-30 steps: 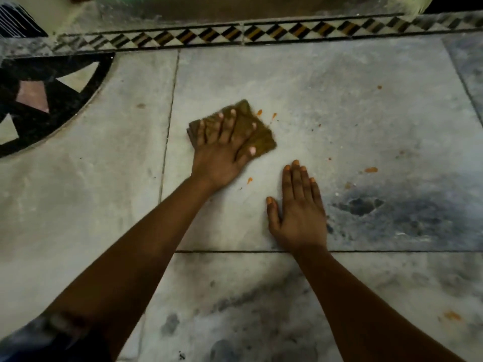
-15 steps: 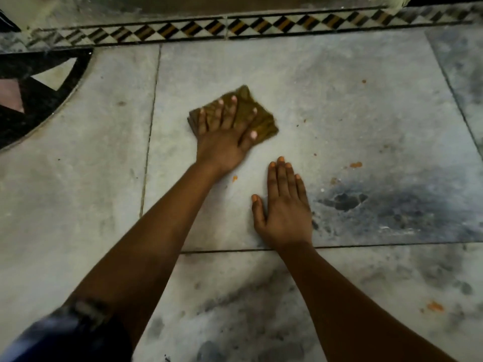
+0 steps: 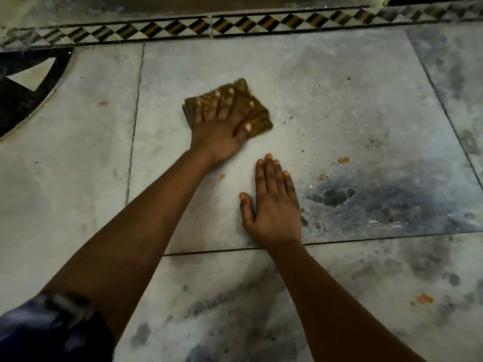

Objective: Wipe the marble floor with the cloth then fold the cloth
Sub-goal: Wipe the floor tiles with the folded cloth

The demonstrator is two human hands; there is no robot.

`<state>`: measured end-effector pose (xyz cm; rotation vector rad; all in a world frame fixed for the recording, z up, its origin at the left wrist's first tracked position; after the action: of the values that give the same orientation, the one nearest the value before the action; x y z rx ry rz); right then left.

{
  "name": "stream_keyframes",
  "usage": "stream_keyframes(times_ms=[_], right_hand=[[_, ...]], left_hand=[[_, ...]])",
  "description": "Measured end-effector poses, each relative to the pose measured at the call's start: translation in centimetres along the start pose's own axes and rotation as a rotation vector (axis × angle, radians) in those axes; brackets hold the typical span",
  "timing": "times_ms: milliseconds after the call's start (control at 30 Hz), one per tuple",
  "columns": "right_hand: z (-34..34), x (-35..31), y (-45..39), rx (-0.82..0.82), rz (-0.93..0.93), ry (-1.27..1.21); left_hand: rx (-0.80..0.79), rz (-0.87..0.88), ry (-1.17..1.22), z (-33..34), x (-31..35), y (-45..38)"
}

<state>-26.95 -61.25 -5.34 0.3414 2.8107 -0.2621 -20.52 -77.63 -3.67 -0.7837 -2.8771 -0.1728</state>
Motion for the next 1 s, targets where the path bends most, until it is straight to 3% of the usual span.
stream_keyframes(times_ms=[100,200,300,400,533,633,767,933,1000], right_hand=[[0.0,0.0,-0.1,0.014,0.004,-0.015],[0.0,0.0,-0.1,0.02,0.004,-0.017],[0.0,0.0,-0.1,0.008,0.01,-0.019],[0.0,0.0,0.0,-0.007,0.011,-0.015],[-0.1,0.0,0.0,-0.003,0.01,-0.012],[0.1,0.0,0.0,-0.015,0.014,-0.019],[0.1,0.0,0.0,-0.013,0.018,-0.021],[0.0,0.1,-0.1,-0.012,0.023,-0.027],[0.0,0.1,-0.1,-0.011,0.023,-0.028]], left_hand=[[0.049,0.081,-0.021,0.0,-2.1,3.9],[0.058,-0.064,-0.019,-0.7,-4.6,1.6],[0.012,-0.16,0.018,-0.6,-2.6,-3.2],[-0.025,-0.018,0.008,-0.1,-0.1,-2.8],[0.064,0.202,0.0,-0.2,-2.7,4.3],[0.06,0.089,-0.01,-0.7,-4.0,2.2],[-0.005,-0.066,0.019,-1.0,-0.7,-4.4],[0.041,0.157,0.034,0.1,-0.3,2.4],[0.019,0.172,0.064,-0.2,-1.6,4.4]])
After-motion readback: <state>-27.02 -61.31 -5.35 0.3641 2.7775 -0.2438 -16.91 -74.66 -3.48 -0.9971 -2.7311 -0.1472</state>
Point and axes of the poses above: each hand's wrist, its own y-axis away from the middle knuckle, its own z-axis out of the palm, x = y × z, the point moved 4 cm from there along -y, towards the middle knuckle, and after that the axes turned 5 degrees about x, right-handed, at the moved point
